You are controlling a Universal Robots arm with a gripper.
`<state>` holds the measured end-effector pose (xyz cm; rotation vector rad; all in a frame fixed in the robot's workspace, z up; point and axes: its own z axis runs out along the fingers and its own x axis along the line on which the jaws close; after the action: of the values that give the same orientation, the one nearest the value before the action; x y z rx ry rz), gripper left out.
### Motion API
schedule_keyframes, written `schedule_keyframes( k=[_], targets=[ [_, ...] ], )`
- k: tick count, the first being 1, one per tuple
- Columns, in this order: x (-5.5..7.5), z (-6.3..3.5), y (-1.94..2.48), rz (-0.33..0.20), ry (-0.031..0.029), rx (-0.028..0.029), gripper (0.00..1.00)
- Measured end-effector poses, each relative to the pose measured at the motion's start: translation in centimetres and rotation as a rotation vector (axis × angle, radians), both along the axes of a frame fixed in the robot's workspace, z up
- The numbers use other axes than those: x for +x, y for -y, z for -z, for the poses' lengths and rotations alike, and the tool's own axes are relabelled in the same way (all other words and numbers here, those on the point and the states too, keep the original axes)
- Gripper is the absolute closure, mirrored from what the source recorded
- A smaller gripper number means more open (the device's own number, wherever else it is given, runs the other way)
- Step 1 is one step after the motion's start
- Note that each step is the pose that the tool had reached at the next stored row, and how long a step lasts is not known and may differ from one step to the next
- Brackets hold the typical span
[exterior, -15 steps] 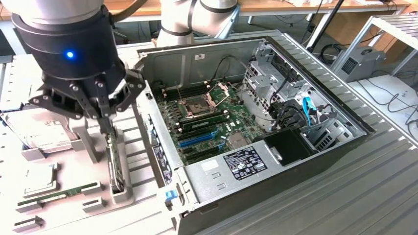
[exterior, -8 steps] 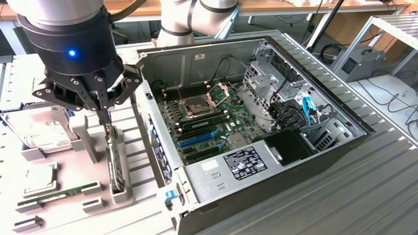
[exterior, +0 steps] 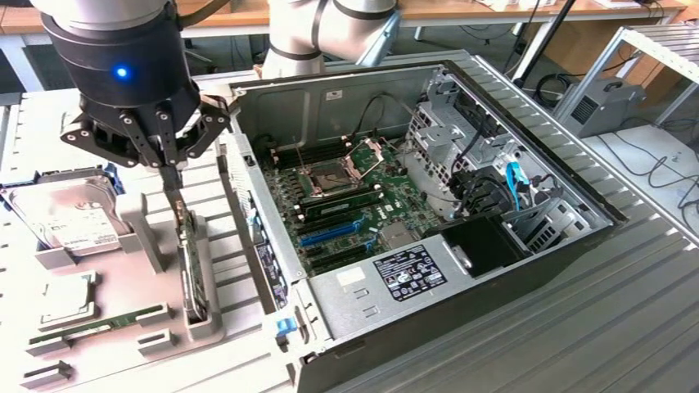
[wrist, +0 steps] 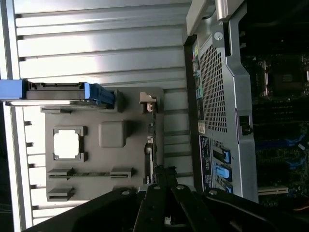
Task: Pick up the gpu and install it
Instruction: 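Reach for the gpu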
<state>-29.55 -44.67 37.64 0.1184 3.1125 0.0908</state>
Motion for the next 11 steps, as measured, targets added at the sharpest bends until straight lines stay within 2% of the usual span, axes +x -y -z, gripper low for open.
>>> schedule_keyframes(
  k=[11],
  targets=[
    [0.00,0.13,0.19,0.000,0.0000,-0.0002,0.89]
  ],
)
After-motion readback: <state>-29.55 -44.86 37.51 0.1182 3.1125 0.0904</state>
